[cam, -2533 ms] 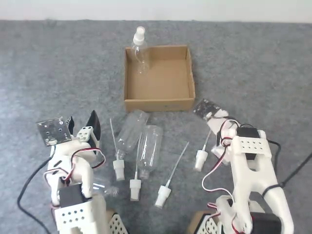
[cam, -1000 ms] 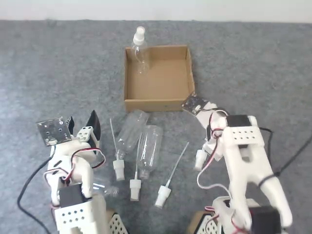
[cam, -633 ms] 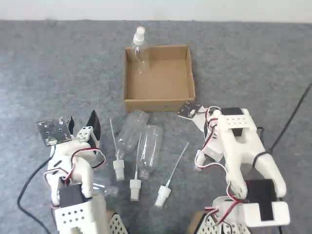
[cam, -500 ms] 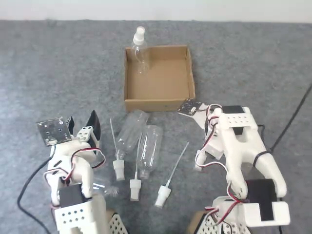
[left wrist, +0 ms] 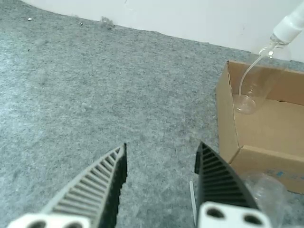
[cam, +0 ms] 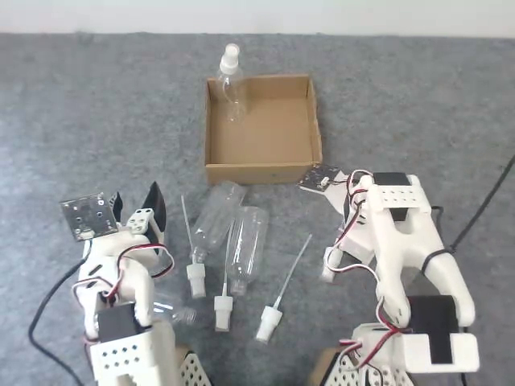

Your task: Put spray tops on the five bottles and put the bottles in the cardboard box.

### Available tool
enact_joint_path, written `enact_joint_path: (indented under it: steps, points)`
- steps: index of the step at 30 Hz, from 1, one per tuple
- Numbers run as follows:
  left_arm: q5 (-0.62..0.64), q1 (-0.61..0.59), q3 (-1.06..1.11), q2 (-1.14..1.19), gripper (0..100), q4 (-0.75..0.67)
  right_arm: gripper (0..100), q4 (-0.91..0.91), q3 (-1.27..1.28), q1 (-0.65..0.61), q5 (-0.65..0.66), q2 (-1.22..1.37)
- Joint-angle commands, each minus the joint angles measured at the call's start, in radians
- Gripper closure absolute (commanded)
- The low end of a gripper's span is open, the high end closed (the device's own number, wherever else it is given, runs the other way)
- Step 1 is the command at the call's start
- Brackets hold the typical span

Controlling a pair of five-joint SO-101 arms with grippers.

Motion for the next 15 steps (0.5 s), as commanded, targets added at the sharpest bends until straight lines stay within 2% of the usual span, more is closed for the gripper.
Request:
enact_joint_path:
  steps: [1, 7, 15]
  points:
    - [-0.008, -0.006, -0.007, -0.017, 78, -0.029, 73.3, 0.008, -0.061, 0.010, 0.011, -0.007]
    - [-0.008, -0.006, -0.007, -0.017, 78, -0.029, 84.4, 0.007, -0.061, 0.010, 0.011, -0.007]
    - [-0.008, -0.006, -0.007, -0.017, 78, -0.029, 87.2, 0.018, -0.063, 0.010, 0.002, -0.018]
